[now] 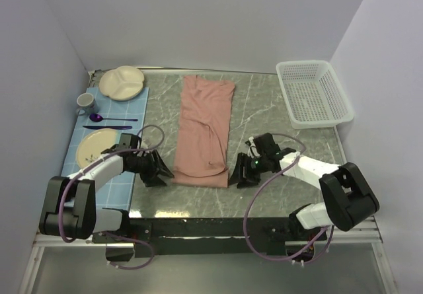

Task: Roll the t-shirts
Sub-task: Roll the T-shirt to the center of the board.

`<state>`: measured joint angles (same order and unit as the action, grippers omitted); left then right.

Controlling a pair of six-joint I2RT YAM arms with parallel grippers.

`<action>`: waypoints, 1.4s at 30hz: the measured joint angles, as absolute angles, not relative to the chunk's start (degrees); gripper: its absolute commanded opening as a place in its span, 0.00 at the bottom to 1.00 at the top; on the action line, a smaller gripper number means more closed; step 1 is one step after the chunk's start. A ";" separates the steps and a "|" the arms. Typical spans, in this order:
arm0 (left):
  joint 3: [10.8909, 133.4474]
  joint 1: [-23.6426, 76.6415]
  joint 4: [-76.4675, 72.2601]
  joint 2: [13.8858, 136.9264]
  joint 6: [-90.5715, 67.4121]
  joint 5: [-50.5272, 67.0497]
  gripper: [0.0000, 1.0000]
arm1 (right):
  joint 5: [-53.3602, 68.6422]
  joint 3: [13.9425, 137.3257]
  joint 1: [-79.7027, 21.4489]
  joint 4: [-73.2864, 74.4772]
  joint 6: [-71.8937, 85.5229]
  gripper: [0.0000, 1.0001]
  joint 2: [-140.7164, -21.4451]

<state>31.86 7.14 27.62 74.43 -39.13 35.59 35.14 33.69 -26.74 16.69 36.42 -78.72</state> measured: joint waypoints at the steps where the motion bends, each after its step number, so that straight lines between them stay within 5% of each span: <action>1: 31.38 7.14 27.33 74.50 -39.64 36.05 0.56 | 35.70 32.97 -26.74 16.34 37.06 0.56 -78.72; 12: 31.16 7.14 20.71 79.68 -41.45 38.11 0.44 | 42.09 30.63 -27.44 3.33 47.90 0.53 -87.29; 23: 28.97 7.77 20.38 80.47 -42.09 38.96 0.52 | 42.78 29.21 -30.09 0.25 52.99 0.50 -88.58; 29: 27.99 8.86 19.16 80.55 -43.33 39.79 0.41 | 43.16 29.15 -29.74 -1.23 54.89 0.46 -89.93; 34: 28.36 8.95 17.69 82.78 -44.05 40.21 0.27 | 43.38 29.61 -29.58 -2.70 55.44 0.33 -91.46; 35: 28.51 8.95 17.28 83.13 -44.16 40.14 0.24 | 43.11 29.74 -29.58 -3.22 55.46 0.21 -91.74; 36: 28.51 8.97 16.84 83.33 -44.36 40.01 0.11 | 43.00 29.80 -29.54 -3.70 55.37 0.15 -92.05; 38: 28.51 8.99 16.47 83.53 -44.62 39.92 0.01 | 42.61 29.85 -29.41 -4.51 54.94 0.05 -92.44; 42: 28.51 8.86 16.29 83.00 -44.69 39.83 0.01 | 42.65 30.35 -28.58 -4.08 53.08 0.01 -92.82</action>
<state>28.51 8.86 16.29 83.00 -44.69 39.83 42.65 30.35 -28.58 -4.08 53.08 -92.82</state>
